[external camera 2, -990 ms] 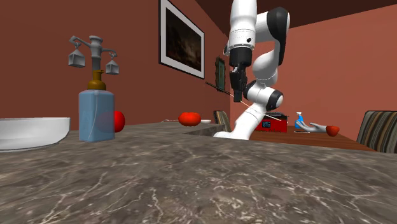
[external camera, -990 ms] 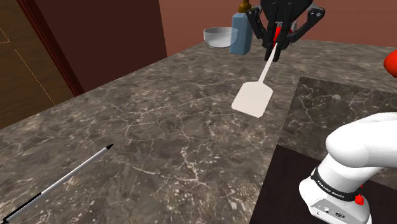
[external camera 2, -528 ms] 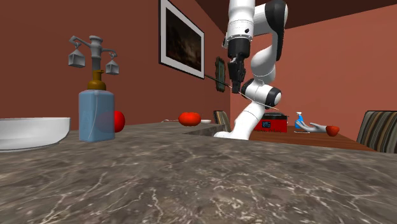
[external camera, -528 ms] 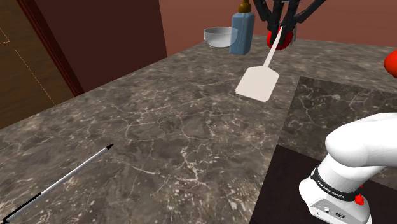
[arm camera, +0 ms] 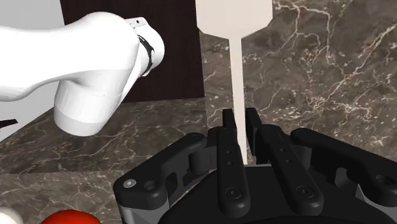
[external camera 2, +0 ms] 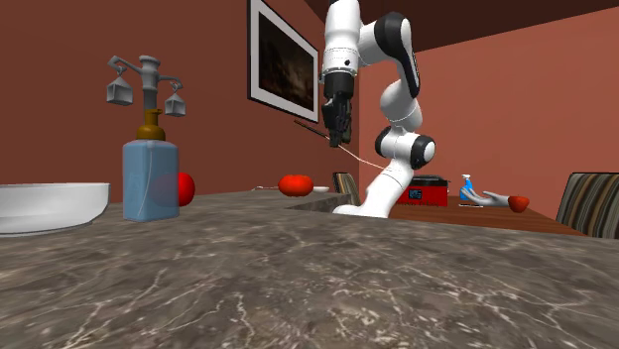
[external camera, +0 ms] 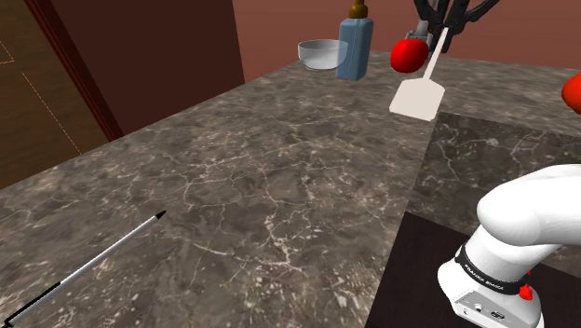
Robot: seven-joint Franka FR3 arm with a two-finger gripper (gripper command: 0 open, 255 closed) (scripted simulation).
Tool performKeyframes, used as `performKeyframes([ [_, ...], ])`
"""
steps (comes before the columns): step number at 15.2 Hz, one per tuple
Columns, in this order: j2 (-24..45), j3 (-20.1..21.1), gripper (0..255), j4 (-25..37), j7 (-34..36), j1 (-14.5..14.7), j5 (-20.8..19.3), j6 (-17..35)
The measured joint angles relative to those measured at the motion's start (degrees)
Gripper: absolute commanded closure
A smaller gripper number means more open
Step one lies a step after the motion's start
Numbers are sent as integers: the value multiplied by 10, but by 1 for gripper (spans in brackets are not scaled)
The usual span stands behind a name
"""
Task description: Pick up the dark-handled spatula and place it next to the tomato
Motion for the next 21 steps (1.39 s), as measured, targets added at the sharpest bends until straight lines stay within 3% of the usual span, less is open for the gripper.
performKeyframes([
  [10, -4, -133, 255, -44, -140, 3, -106, 25],
  [21, 64, -274, 255, -5, -288, -3, -207, 65],
])
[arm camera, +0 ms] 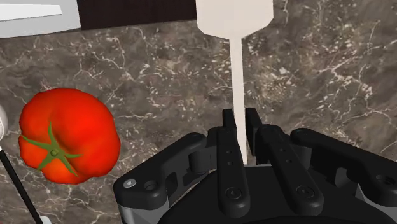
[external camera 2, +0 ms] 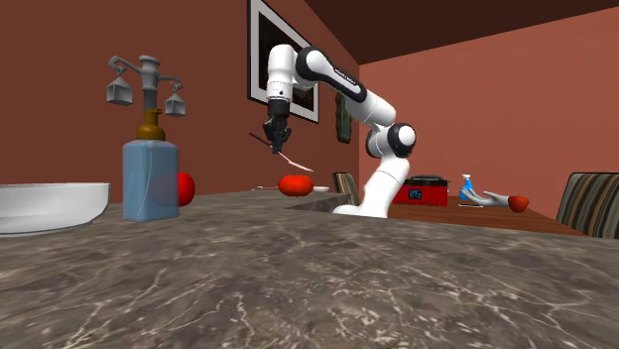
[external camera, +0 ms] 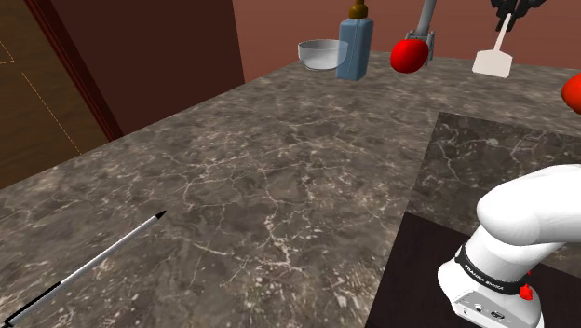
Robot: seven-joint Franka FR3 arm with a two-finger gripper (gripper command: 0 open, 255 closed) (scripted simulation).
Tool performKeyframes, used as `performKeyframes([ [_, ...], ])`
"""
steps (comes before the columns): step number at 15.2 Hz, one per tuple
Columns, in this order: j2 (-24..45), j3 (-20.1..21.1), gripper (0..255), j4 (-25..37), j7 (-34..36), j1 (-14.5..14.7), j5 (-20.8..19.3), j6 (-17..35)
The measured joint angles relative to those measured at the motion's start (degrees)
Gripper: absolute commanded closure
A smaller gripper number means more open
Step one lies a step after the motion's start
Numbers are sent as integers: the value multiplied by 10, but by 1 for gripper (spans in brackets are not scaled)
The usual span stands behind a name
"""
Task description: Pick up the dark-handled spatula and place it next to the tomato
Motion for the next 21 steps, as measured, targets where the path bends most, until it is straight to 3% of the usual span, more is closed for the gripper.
performKeyframes([
  [5, 46, -63, 255, 28, -64, -1, -29, 28],
  [13, 161, -176, 255, 133, -178, 3, -42, 56],
  [17, 237, -242, 255, 205, -245, 5, -22, 65],
  [21, 351, -324, 255, 306, -329, -6, 38, 66],
])
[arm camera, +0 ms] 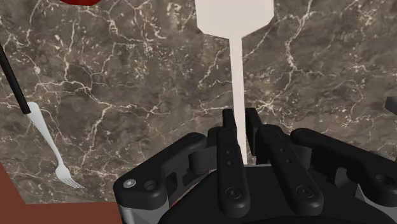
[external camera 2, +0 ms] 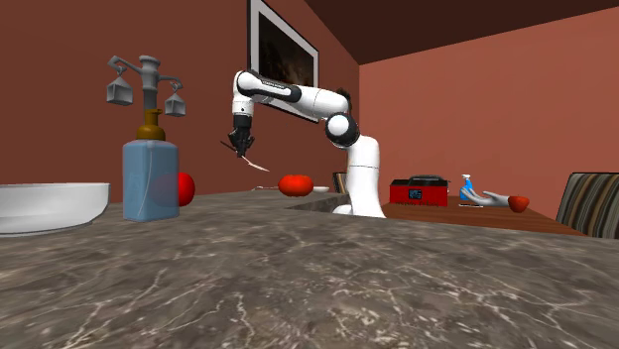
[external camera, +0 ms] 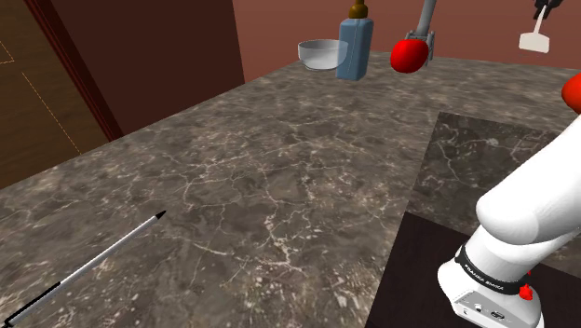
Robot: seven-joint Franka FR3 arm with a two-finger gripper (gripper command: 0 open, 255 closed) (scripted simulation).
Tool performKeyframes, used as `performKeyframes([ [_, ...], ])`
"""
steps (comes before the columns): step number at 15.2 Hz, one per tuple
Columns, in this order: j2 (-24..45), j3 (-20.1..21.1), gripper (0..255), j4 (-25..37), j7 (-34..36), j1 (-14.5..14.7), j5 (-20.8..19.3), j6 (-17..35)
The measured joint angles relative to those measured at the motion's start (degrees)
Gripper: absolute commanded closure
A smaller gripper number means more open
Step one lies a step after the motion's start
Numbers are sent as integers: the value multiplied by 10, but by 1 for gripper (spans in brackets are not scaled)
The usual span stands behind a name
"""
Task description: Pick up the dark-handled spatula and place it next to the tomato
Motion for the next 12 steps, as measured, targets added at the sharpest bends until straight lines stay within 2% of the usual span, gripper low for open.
performKeyframes([
  [2, 57, -35, 255, 45, -43, -20, 42, -2],
  [3, 106, -58, 255, 90, -73, -44, 80, -14],
  [4, 133, -67, 255, 114, -92, -60, 103, -18],
  [5, 141, -68, 255, 116, -98, -65, 110, -15],
  [12, 99, -59, 255, 17, -83, -41, 75, 57],
])
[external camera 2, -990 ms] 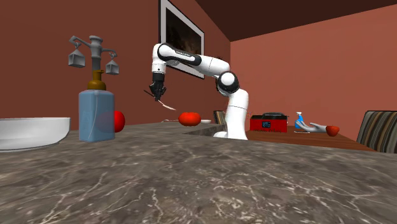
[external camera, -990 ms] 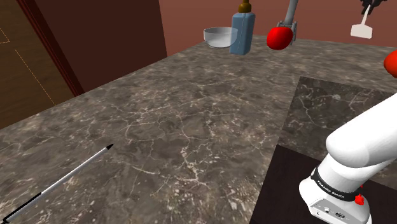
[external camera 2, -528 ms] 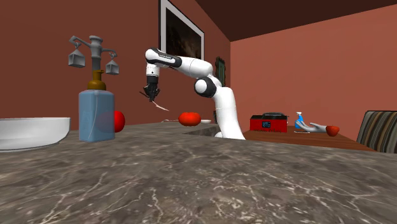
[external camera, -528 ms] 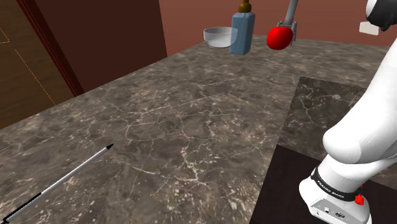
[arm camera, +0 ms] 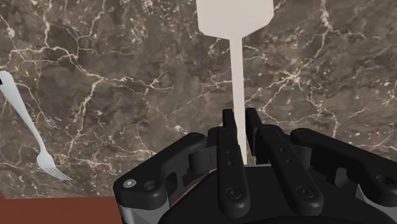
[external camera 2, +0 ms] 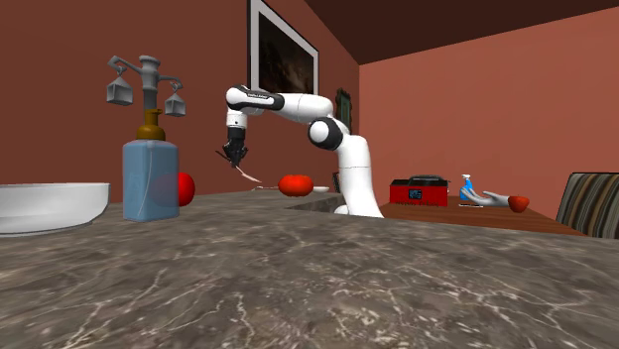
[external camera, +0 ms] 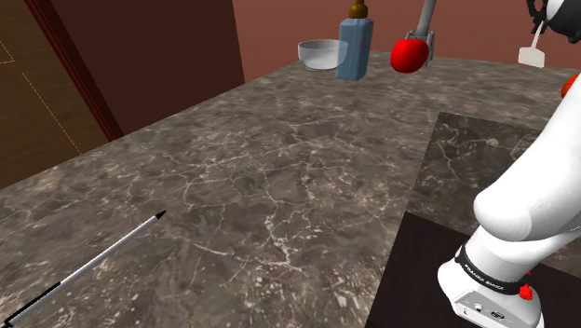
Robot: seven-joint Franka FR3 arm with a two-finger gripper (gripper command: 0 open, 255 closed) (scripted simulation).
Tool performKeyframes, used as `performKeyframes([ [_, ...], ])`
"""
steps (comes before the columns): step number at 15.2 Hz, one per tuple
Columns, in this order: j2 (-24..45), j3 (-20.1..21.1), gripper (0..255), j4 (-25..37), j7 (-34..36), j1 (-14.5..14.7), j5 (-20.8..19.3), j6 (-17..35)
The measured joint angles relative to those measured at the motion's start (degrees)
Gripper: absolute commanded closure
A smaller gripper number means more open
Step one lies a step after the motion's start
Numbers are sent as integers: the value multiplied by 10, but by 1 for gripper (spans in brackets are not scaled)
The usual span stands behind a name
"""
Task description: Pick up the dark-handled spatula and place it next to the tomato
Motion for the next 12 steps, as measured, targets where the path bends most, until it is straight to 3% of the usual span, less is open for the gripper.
performKeyframes([
  [12, -64, 18, 255, -153, 33, 20, -49, 109],
])
